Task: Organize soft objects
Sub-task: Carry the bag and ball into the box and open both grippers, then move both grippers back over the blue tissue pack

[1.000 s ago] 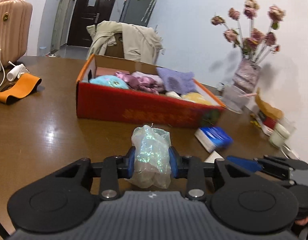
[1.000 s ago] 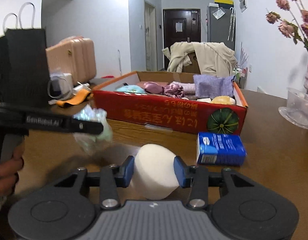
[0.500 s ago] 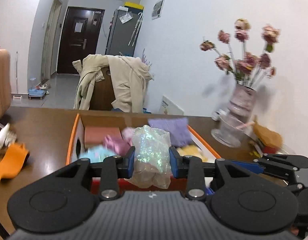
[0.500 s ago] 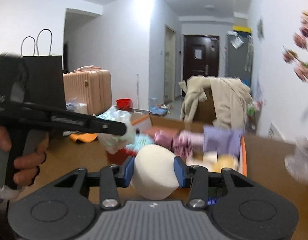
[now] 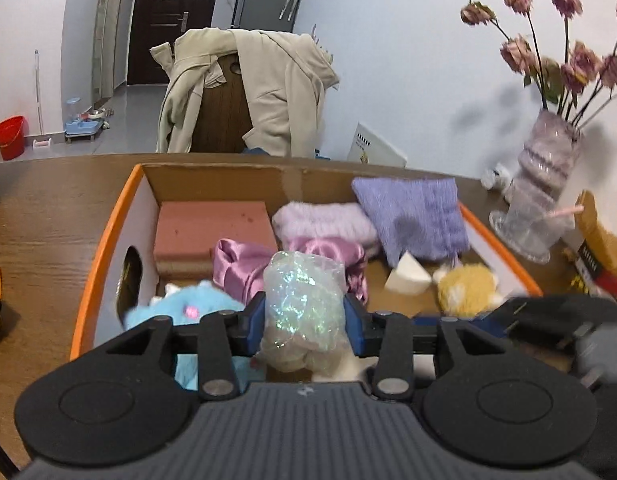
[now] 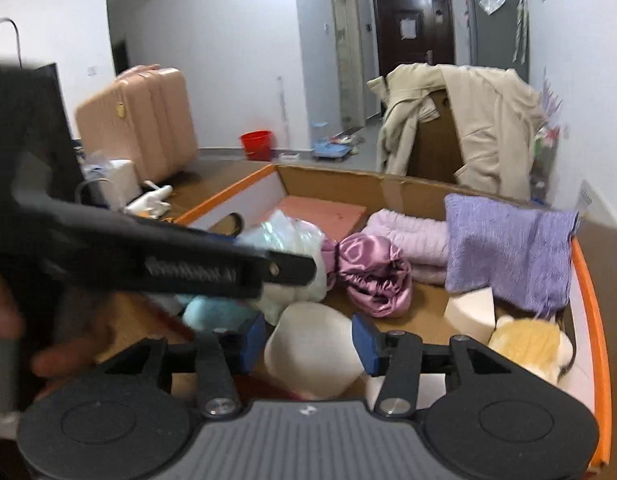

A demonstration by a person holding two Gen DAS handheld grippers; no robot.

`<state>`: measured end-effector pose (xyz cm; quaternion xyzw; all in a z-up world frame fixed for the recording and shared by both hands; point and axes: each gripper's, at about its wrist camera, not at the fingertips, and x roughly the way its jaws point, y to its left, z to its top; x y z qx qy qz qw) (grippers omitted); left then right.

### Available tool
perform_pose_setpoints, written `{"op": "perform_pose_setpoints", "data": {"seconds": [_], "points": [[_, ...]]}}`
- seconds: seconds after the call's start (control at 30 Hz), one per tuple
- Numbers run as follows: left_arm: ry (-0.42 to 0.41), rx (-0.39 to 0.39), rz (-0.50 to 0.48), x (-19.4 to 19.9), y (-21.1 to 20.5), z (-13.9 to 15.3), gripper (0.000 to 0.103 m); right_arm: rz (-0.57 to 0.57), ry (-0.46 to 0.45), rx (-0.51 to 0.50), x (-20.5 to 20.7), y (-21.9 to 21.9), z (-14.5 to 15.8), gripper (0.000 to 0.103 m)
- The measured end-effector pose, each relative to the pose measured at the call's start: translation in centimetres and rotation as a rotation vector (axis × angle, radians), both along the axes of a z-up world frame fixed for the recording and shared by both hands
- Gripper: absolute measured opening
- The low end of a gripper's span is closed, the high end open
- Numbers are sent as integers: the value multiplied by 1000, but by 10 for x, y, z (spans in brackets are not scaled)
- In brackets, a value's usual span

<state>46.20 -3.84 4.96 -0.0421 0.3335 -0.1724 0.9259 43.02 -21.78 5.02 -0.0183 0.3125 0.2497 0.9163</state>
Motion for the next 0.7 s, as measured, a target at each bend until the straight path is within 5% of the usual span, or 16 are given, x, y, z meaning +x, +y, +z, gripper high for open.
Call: {"op": "perform_pose_setpoints", "data": {"seconds": [0.03,0.2,0.43,0.7], "points": [[3,-4,-1,-5,1,0,45,-7,-11,-5,-6,-5,5,61],[7,31,-24,-30,3,4,69,-50,-99,-32,-39,-35,40,61],[-142,16,3,-106,21,60,80,-138,-254,-21,-108,-79,94,71],[-296,-9,63,-211,19,96,96,-141,-300,15,-184,-110,90,73]]}}
